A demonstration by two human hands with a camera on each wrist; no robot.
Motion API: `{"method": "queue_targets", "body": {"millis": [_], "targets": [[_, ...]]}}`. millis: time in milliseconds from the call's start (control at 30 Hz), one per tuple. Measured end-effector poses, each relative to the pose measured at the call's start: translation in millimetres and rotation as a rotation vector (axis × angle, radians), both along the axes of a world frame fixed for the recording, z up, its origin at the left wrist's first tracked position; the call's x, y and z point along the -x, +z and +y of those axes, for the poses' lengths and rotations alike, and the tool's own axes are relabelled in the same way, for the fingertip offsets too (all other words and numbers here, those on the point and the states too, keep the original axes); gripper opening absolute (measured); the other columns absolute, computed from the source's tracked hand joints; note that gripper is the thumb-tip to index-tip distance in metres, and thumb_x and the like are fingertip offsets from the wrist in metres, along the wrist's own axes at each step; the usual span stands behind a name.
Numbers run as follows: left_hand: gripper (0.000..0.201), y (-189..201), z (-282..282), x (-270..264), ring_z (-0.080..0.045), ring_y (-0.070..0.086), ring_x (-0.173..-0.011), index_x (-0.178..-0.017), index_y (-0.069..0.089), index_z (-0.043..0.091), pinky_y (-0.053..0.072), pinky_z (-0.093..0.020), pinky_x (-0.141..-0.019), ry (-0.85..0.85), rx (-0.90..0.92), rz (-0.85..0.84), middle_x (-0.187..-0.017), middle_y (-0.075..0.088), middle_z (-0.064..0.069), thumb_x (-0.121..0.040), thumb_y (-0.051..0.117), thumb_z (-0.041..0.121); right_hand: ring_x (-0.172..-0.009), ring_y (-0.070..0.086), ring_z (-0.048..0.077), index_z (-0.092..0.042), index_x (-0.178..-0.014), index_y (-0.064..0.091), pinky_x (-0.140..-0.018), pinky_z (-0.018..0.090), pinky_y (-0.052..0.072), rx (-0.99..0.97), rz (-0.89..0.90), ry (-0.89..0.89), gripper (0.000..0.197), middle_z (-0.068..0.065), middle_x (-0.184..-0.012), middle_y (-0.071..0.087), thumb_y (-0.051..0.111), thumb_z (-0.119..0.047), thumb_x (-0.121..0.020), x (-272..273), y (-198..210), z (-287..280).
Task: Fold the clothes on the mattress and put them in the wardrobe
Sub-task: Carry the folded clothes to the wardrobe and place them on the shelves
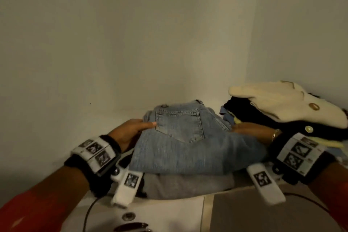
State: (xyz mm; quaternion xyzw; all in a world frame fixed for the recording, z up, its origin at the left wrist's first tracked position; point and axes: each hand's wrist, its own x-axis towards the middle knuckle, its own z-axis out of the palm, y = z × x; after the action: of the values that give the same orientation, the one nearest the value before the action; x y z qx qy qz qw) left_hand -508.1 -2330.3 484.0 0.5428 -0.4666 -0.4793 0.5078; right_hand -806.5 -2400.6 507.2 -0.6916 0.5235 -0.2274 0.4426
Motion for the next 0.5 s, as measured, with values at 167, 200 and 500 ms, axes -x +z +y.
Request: {"method": "queue_targets", "body": {"millis": [167, 200, 500], "targets": [[0.041, -14.9, 21.9, -12.0, -0.024, 0.058, -0.081, -0.098, 0.061, 0.003, 0.043, -0.028, -0.061, 0.211, -0.114, -0.205, -0.095, 0.063, -0.013, -0.085, 0.06, 0.043, -0.065, 0.065, 0.012, 0.001, -0.079, 0.064, -0.057, 0.02, 0.05, 0.019, -0.061, 0.018, 0.058, 0.011, -0.08, 0.068, 0.077, -0.052, -0.061, 10.9, -14.3, 8.9], [0.05, -14.8, 26.1, -11.7, -0.023, 0.06, -0.078, -0.096, 0.065, 0.006, 0.044, -0.027, -0.059, 0.17, -0.166, -0.199, -0.094, 0.065, -0.012, -0.08, 0.06, 0.053, -0.073, 0.065, 0.016, 0.002, -0.085, 0.066, -0.061, 0.022, 0.049, 0.025, -0.078, 0.001, 0.063, 0.013, -0.087, 0.068, 0.077, -0.055, -0.06, 12.5, -15.2, 10.0], [0.062, -7.2, 33.9, 10.6, -0.022, 0.07, -0.069, -0.115, 0.059, 0.0, 0.055, -0.025, -0.052, -0.002, -0.24, -0.069, -0.088, 0.071, -0.016, -0.065, 0.082, 0.028, -0.064, 0.058, 0.024, -0.004, -0.085, 0.058, -0.054, 0.024, 0.044, -0.02, -0.105, -0.124, 0.005, 0.016, -0.08, 0.06, 0.055, -0.002, -0.089, -0.9, -13.5, 18.9]]}}
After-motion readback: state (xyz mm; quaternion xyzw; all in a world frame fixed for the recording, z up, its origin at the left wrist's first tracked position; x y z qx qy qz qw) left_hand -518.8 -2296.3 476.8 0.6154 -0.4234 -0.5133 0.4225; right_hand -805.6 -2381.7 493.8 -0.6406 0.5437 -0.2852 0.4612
